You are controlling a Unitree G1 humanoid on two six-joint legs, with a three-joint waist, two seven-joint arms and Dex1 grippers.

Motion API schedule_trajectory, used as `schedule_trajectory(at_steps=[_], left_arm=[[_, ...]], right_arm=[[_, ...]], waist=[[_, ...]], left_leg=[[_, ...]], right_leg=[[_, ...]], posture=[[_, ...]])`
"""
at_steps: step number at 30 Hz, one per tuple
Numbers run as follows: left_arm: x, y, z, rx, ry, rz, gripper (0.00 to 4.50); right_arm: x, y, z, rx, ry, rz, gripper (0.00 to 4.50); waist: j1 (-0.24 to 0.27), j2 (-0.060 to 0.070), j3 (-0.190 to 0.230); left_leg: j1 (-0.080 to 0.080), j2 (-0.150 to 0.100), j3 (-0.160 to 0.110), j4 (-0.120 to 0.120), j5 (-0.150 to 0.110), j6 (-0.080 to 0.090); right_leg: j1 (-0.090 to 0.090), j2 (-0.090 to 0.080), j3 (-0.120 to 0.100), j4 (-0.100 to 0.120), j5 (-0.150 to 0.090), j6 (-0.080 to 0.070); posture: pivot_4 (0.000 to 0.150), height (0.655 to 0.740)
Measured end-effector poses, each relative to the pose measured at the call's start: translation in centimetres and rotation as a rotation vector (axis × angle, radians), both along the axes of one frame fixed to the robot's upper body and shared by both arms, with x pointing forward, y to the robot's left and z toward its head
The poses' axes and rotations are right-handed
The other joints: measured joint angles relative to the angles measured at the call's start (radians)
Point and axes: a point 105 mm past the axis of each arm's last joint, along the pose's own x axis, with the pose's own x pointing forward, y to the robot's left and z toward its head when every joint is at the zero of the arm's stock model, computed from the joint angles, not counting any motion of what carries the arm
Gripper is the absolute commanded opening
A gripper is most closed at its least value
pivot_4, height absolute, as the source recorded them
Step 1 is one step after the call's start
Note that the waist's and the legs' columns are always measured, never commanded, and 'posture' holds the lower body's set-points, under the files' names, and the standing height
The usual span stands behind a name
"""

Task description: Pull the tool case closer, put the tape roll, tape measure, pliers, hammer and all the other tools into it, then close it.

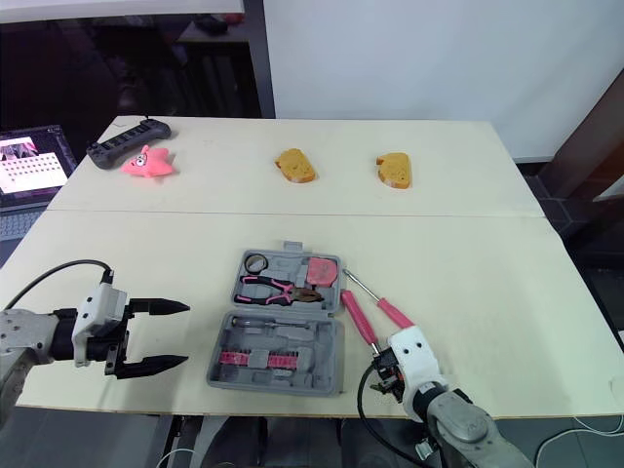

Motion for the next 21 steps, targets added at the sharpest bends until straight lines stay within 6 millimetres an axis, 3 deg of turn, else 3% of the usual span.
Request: schedule_trajectory(at_steps=[1, 2, 7, 11, 15, 18, 21], left_arm=[[0.0, 0.0, 0.0, 0.0, 0.0, 0.0, 4.5], [0.0, 0.0, 0.0, 0.0, 0.0, 0.0, 4.5], [0.0, 0.0, 0.0, 0.0, 0.0, 0.0, 4.5], [0.1, 0.1, 0.0, -0.001, 0.0, 0.005, 4.5], [0.1, 0.0, 0.1, -0.005, -0.003, 0.003, 4.5], [0.1, -0.3, 0.3, -0.017, -0.009, -0.005, 4.5], [0.5, -0.4, 0.5, -0.029, -0.015, 0.006, 4.5]], right_arm=[[-0.1, 0.2, 0.0, 0.0, 0.0, 0.008, 0.13], [-0.1, 0.3, 0.0, 0.0, -0.001, 0.011, 0.02], [0.0, 0.4, 0.0, -0.022, -0.016, 0.028, 0.02], [-0.3, 0.2, 1.3, -0.057, -0.031, 0.064, 0.02], [0.5, 0.2, 4.8, -0.042, -0.123, 0.086, 0.02], [1.8, 0.6, 8.8, -0.019, -0.247, 0.133, 0.02], [2.1, 1.3, 10.8, 0.003, -0.301, 0.199, 0.02]], waist=[[0.0, -0.001, 0.0], [0.0, -0.002, -0.001], [0.0, -0.002, -0.001], [0.0, 0.0, 0.0], [-0.001, 0.0, 0.0], [0.0, 0.0, 0.0], [0.003, 0.0, 0.0]], left_leg=[[0.0, 0.0, 0.0, 0.0, 0.0, 0.0], [0.0, 0.0, 0.0, 0.0, 0.0, 0.0], [0.0, 0.0, 0.0, 0.0, 0.0, 0.0], [0.0, 0.0, 0.0, 0.0, 0.0, 0.0], [0.0, 0.0, 0.0, 0.001, 0.0, 0.0], [0.0, 0.0, 0.0, 0.001, 0.0, 0.0], [-0.001, 0.0, 0.0, 0.001, 0.0, 0.0]], right_leg=[[0.0, 0.0, 0.0, 0.0, 0.0, 0.0], [0.0, 0.0, 0.0, 0.0, 0.0, 0.0], [0.0, 0.0, 0.0, 0.0, 0.0, 0.0], [0.0, 0.0, 0.0, 0.0, 0.0, 0.0], [0.0, 0.0, 0.0, 0.0, 0.0, 0.0], [0.0, 0.0, 0.0, 0.0, 0.0, 0.0], [0.0, 0.0, 0.0, 0.0, 0.0, 0.0]], posture=[[0.15, 0.74], [0.15, 0.74], [0.15, 0.74], [0.15, 0.74], [0.15, 0.74], [0.15, 0.74], [0.15, 0.74]])
